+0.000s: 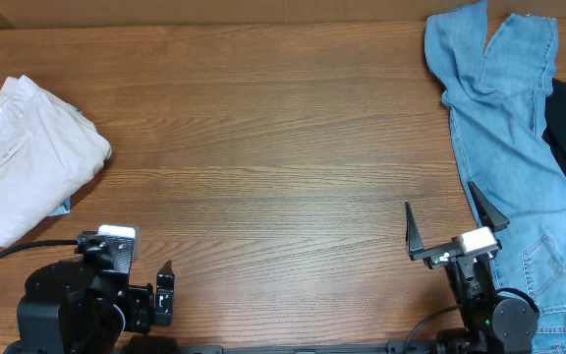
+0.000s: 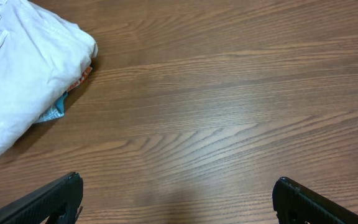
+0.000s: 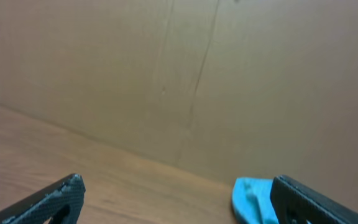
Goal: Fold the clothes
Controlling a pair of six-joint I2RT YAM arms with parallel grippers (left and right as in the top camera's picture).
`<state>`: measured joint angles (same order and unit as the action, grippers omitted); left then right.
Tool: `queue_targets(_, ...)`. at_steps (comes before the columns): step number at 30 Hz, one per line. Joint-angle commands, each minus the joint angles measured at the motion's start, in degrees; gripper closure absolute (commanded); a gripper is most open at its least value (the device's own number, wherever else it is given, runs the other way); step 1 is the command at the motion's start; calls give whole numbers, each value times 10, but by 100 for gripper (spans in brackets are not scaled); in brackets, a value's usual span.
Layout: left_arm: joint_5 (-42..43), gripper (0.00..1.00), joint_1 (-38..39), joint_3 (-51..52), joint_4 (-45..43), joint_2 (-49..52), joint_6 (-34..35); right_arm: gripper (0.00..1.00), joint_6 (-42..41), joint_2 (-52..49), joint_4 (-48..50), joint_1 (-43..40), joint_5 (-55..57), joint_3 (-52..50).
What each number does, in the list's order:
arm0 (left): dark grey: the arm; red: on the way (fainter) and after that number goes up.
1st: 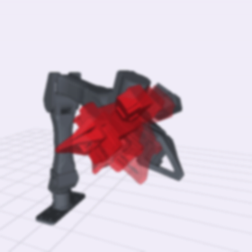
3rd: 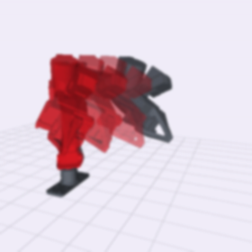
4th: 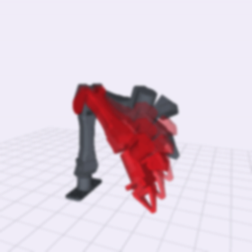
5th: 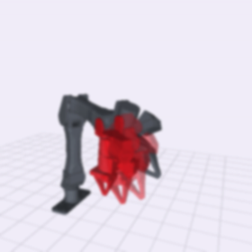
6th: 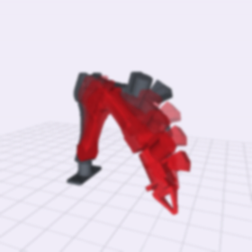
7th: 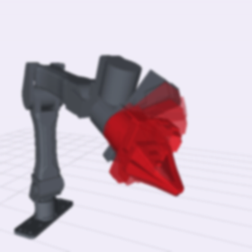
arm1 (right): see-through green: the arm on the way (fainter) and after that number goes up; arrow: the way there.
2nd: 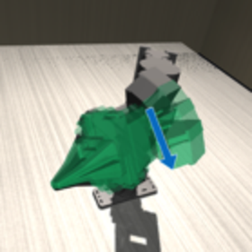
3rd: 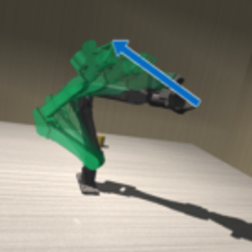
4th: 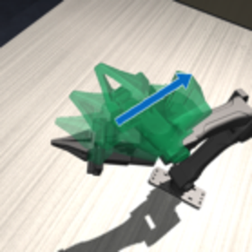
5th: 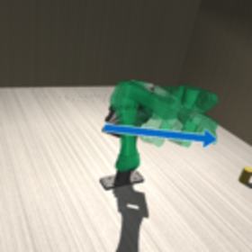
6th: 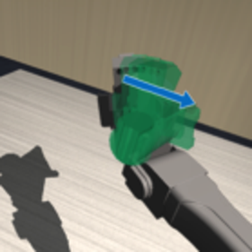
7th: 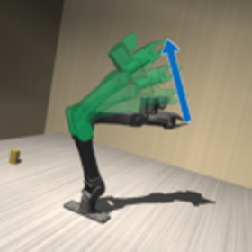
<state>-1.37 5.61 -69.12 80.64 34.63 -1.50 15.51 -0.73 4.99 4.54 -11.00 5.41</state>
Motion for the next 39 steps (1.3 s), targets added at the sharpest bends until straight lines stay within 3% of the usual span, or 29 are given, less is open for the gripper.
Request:
queue_targets(1,-5,0,0,0,0,-3,2,0,37,6,21,2,7,-29)
queue_targets(4,-5,0,0,0,0,-3,2,0,86,6,35,2,7,-49)
queue_targets(9,-5,0,0,0,0,-3,2,0,98,6,-96,3,14,-49)
queue_targets(11,-5,0,0,0,0,-3,2,0,66,6,-87,3,15,-49)
queue_targets(39,-5,0,0,0,0,-3,2,0,66,6,-88,3,16,-49)
